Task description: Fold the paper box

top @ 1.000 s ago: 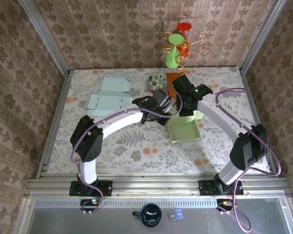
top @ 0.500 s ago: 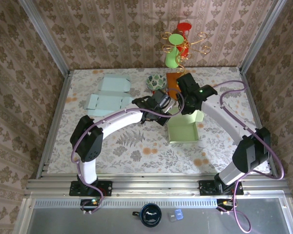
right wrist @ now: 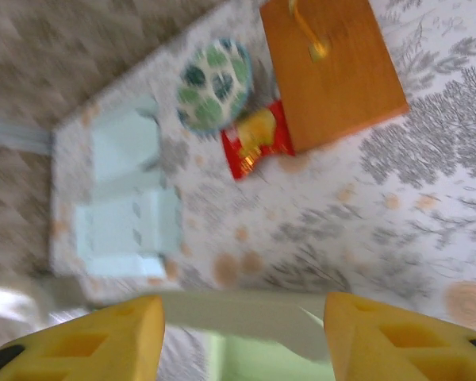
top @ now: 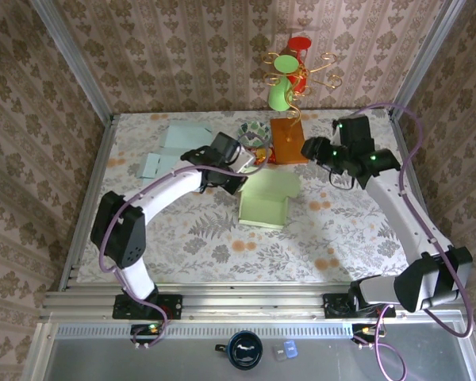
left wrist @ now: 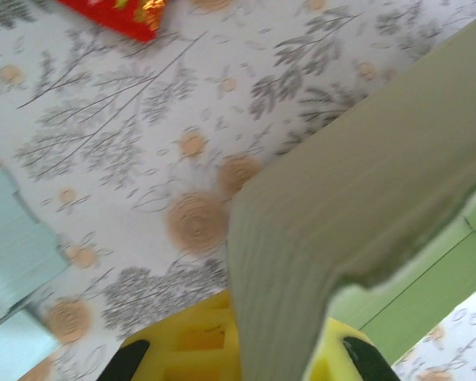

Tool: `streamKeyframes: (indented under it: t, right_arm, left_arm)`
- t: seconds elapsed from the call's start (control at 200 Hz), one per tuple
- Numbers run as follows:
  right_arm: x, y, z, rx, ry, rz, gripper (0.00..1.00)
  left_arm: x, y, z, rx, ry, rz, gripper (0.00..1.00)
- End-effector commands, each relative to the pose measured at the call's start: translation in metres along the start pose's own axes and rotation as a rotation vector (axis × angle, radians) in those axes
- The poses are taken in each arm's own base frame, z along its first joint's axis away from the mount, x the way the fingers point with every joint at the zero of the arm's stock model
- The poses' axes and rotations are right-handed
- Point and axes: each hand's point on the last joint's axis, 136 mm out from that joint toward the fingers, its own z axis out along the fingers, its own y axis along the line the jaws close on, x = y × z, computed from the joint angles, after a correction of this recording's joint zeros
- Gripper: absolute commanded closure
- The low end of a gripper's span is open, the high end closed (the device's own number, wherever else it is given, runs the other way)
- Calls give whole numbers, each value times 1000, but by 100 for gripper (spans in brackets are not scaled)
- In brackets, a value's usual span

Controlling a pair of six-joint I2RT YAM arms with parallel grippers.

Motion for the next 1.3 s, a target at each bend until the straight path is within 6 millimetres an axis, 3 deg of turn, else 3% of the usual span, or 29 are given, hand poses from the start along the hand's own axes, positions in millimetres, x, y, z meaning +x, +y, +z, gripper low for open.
streamKeyframes:
  t: [0.0, 0.115, 0.205, 0.29, 0.52, 0.735, 0.855, 1.055, 1.18, 1.295]
  right_arm:
    - [50, -5, 10, -65, 187, -291, 44]
    - [62, -15, 19, -54, 214, -371, 39]
    - [65, -11, 28, -46, 234, -443, 38]
    - [74, -8, 47, -17, 297, -526, 41]
    - [79, -8, 74, 77, 339, -612, 49]
    - [74, -2, 85, 97, 346, -652, 60]
    - [75, -10, 90, 138, 357, -652, 66]
    - [70, -12, 89, 159, 326, -650, 65]
    - [74, -9, 97, 146, 347, -640, 75]
    - [76, -6, 100, 160, 343, -636, 79]
  left_arm:
    - [11, 7, -11, 15, 17, 47, 100]
    - [12, 14, -11, 7, 19, 54, 100]
    - [11, 17, -9, 1, 22, 50, 100]
    - [11, 19, -8, -6, 27, 46, 100]
    - [9, 24, -6, -24, 31, 37, 100]
    - [8, 25, -5, -30, 31, 28, 100]
    - [7, 26, -4, -34, 34, 21, 100]
    - [7, 27, -3, -39, 37, 9, 100]
    - [5, 28, -1, -42, 33, -14, 100]
    - [1, 30, 0, -49, 25, -53, 100]
